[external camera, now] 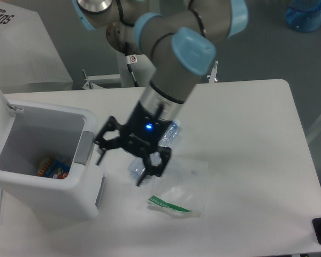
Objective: Open the trash can
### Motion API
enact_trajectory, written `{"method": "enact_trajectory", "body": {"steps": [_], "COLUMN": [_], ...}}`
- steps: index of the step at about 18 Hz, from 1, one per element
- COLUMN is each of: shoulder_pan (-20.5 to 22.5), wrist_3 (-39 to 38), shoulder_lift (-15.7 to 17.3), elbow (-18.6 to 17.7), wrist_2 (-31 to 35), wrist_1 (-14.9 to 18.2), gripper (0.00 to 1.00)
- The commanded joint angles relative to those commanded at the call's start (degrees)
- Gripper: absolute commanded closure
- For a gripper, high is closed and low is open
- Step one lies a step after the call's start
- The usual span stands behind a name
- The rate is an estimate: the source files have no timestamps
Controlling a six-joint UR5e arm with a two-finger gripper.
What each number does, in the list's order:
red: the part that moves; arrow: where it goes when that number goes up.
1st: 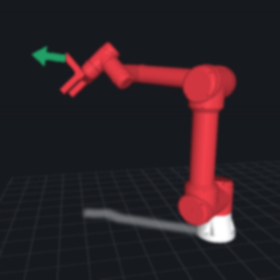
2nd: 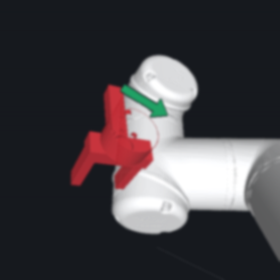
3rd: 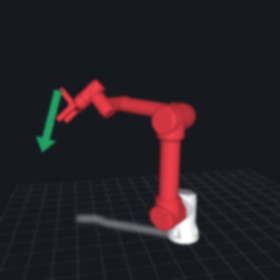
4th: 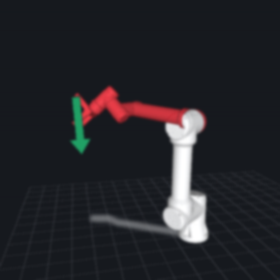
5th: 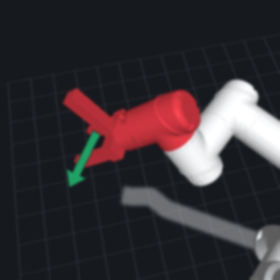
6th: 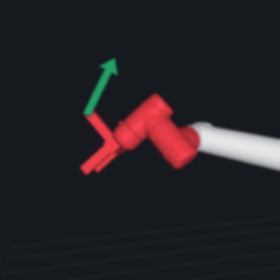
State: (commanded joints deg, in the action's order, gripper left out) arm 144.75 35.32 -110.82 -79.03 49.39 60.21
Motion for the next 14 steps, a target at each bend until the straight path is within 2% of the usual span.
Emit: {"method": "enact_trajectory", "body": {"steps": [2,5,10,12,14], "shoulder_pan": [1.93,4.05,5.37,5.02,4.41], "wrist_3": [5.52,15.45,17.94,20.73,27.57], "shoulder_lift": [-1.41,-3.16,-8.35,-11.24,-13.10], "elbow": [0.71,0.63,4.66,6.77,7.48], "wrist_2": [3.23,13.42,18.62,24.93,31.09], "wrist_1": [0.00,0.26,0.00,0.00,0.35], "gripper": [0.00,0.00,0.00,0.00,0.00]}}
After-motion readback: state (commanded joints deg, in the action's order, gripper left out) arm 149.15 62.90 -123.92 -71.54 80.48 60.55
